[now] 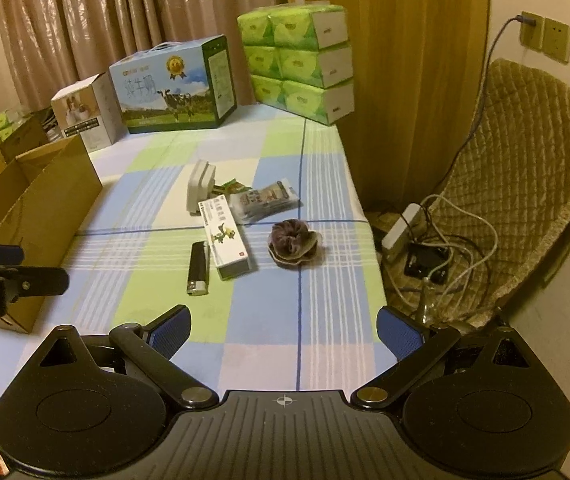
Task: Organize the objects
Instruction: 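Return both tools toward the remaining items on the table, then grasp the black lighter with the left tool while the right tool grasps the brown scrunchie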
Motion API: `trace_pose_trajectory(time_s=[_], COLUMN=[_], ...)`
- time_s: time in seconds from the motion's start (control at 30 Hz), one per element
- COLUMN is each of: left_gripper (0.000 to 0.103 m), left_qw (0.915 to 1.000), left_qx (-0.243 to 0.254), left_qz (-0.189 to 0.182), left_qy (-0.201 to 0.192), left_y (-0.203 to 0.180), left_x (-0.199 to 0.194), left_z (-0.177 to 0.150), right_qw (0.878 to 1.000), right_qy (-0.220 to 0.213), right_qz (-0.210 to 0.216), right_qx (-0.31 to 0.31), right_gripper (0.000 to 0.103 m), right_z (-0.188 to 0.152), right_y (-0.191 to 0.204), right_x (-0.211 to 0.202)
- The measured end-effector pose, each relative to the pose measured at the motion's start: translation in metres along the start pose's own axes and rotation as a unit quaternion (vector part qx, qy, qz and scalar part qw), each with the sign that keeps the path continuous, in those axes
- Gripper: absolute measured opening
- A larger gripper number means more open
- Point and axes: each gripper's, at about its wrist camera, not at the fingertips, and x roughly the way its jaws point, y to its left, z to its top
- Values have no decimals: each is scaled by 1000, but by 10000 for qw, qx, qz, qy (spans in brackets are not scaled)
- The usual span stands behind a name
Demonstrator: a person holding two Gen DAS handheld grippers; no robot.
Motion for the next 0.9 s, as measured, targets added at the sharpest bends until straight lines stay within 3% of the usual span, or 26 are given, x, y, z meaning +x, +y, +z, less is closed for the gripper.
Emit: trace_pose_trajectory(time_s=[0.13,0.37,0.47,0.7,0.8,0.9], left_gripper=[91,75,61,54,39,38], left_qw=[10000,9999,9997,9992,9992,9993], left_qx=[-60,-59,-4,44,74,178], left_qz=[-58,-91,-145,-262,-208,-136], left_qy=[31,116,179,285,337,303], left_y=[-5,-10,-12,-17,-19,-21], left_x=[28,85,109,157,171,178], left_z=[0,-4,-4,5,8,11], right_qw=[9998,9994,9994,9991,9991,9991], right_qy=[-56,7,12,-50,-94,-130], right_qz=[-21,66,99,149,223,229], right_qx=[-165,-350,-331,-388,-348,-333], right_gripper=[96,79,77,75,71,70], right_z=[2,2,3,13,17,22], right_y=[-6,-21,-28,-33,-34,-33], right_x=[23,70,87,118,129,142])
